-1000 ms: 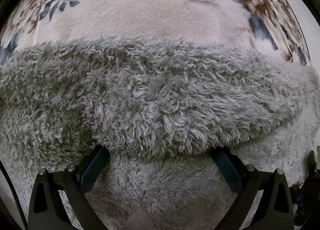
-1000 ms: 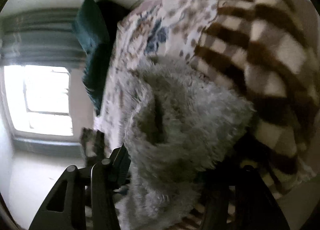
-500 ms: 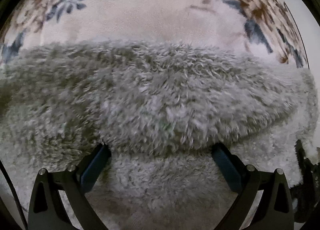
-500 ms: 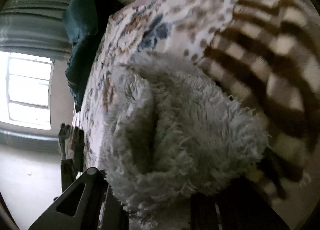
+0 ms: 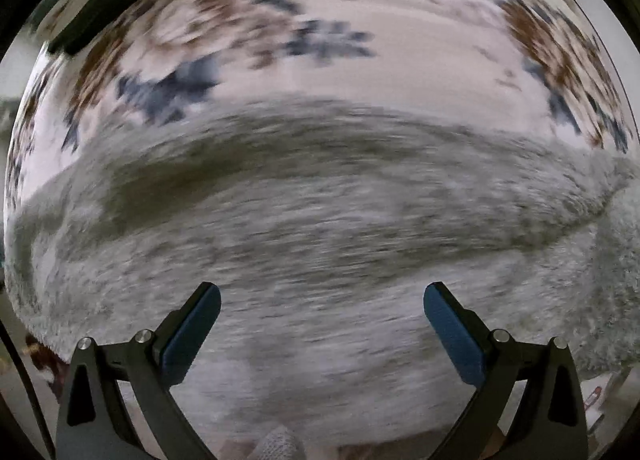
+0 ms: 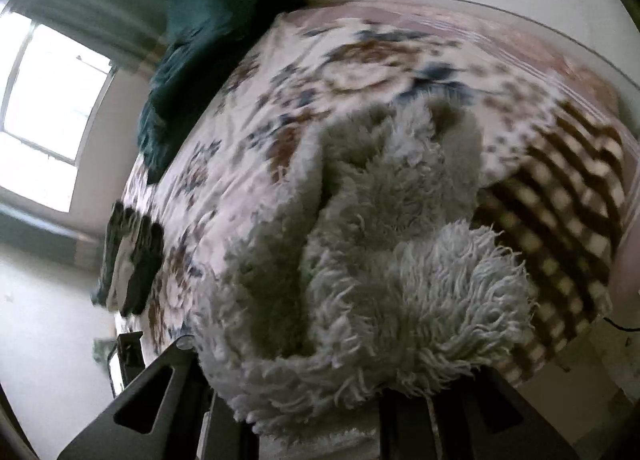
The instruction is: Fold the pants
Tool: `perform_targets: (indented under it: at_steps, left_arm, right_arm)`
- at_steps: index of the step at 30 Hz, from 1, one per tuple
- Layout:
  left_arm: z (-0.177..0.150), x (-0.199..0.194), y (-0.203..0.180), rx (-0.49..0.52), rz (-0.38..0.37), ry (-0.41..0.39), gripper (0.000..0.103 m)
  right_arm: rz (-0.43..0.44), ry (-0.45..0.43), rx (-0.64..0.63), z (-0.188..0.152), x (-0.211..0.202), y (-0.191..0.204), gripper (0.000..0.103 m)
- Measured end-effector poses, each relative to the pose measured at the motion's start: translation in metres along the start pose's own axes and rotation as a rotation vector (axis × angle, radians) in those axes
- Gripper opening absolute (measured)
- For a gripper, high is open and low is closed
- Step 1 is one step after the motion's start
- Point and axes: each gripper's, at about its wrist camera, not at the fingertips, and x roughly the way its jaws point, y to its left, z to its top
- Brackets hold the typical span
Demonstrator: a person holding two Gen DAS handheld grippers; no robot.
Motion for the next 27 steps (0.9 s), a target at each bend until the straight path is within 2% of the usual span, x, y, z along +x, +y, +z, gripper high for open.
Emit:
perform_targets:
  at_steps: [5, 8, 13, 15, 17, 18, 19, 20, 21, 24, 27]
  left_arm:
    - [-0.02, -0.012, 0.095, -0.133, -0.014, 0.029, 0.103]
    - [-0.039, -0.02, 0.16, -0.21, 0.009, 0.033, 0.103]
    - [-0.073, -0.032, 0.261, -0.319, 0.084, 0.012, 0.103]
    - [-0.083, -0.036, 0.295, -0.357, 0.105, 0.003, 0.103]
    - [-0.092, -0.036, 0.315, -0.376, 0.1, -0.008, 0.103]
    - [-0.095, -0.036, 0.321, -0.381, 0.086, -0.012, 0.103]
    - [-0.092, -0.037, 0.328, -0.381, 0.054, -0.023, 0.103]
    - [-0.088, -0.039, 0.328, -0.377, 0.028, -0.034, 0.103]
    - [-0.08, -0.038, 0.328, -0.37, 0.0, -0.043, 0.103]
    - [-0.064, -0.05, 0.312, -0.345, -0.141, -0.073, 0.103]
    - [-0.039, -0.049, 0.291, -0.327, -0.3, -0.083, 0.103]
  right_arm:
    - [-0.005, 0.072, -0.141, -0.043, 0.023, 0.086, 0.016]
    - [0.003, 0.148, -0.258, -0.086, 0.057, 0.141, 0.016]
    - [0.004, 0.331, -0.498, -0.195, 0.126, 0.221, 0.016]
    - [-0.036, 0.427, -0.609, -0.243, 0.154, 0.245, 0.016]
    - [-0.077, 0.498, -0.626, -0.265, 0.17, 0.252, 0.028]
    - [-0.099, 0.537, -0.627, -0.271, 0.174, 0.254, 0.044]
    - [-0.091, 0.572, -0.617, -0.273, 0.173, 0.256, 0.055]
    - [-0.062, 0.589, -0.589, -0.269, 0.167, 0.256, 0.075]
    - [-0.041, 0.589, -0.559, -0.262, 0.158, 0.255, 0.083]
    - [-0.005, 0.579, -0.487, -0.235, 0.127, 0.245, 0.083]
    - [-0.036, 0.522, -0.405, -0.2, 0.094, 0.221, 0.083]
